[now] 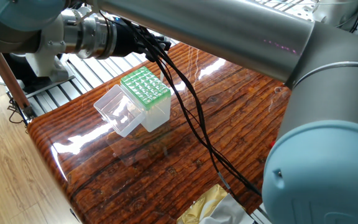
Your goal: Insert a large pipette tip into the holder for large pipette tips
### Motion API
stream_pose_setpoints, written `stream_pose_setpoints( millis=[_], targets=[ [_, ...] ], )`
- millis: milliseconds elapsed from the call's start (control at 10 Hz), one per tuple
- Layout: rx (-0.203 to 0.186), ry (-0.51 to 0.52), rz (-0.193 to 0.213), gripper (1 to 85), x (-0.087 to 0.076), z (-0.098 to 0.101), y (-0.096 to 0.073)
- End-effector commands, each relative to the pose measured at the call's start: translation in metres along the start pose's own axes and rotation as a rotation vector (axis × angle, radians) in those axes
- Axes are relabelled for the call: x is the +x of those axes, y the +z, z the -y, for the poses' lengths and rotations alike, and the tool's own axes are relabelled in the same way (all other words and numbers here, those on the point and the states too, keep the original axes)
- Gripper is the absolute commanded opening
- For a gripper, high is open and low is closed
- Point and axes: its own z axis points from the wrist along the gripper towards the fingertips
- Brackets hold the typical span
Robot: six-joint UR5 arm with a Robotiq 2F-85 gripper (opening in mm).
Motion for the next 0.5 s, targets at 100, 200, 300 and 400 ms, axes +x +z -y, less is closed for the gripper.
stream_pose_setpoints(
  millis=[100, 200, 300, 400],
  targets=[
    [-0.007, -0.009, 0.009, 1.0, -0.0035, -0.0014, 0.0011],
    [-0.009, -0.012, 0.009, 1.0, -0.0028, -0.0023, 0.0011],
    [-0.016, -0.015, 0.009, 1.0, -0.0026, -0.0045, 0.0016],
    [-0.016, -0.018, 0.009, 1.0, -0.0026, -0.0047, 0.0024]
  ],
)
